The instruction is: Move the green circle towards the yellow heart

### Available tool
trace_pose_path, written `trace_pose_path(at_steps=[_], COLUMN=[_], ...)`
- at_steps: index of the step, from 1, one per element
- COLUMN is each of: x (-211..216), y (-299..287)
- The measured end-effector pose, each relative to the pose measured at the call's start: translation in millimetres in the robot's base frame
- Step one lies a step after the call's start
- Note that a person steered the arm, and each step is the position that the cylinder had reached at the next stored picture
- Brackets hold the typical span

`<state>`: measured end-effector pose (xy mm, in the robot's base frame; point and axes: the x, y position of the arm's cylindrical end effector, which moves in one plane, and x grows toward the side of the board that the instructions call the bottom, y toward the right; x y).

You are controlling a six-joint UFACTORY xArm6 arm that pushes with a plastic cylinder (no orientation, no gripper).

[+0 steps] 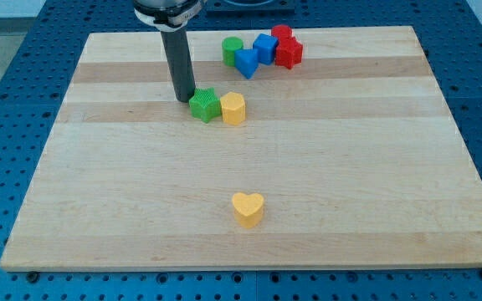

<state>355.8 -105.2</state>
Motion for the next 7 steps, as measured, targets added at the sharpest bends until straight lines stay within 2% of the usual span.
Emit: trace_pose_path(at_steps=[1,2,3,4,5,7], x=[-31.9,-91.3,-139.3,-156.7,-148.0,-82.0], y=[-46.6,-51.4,-2.8,74.1,108.4,51.4])
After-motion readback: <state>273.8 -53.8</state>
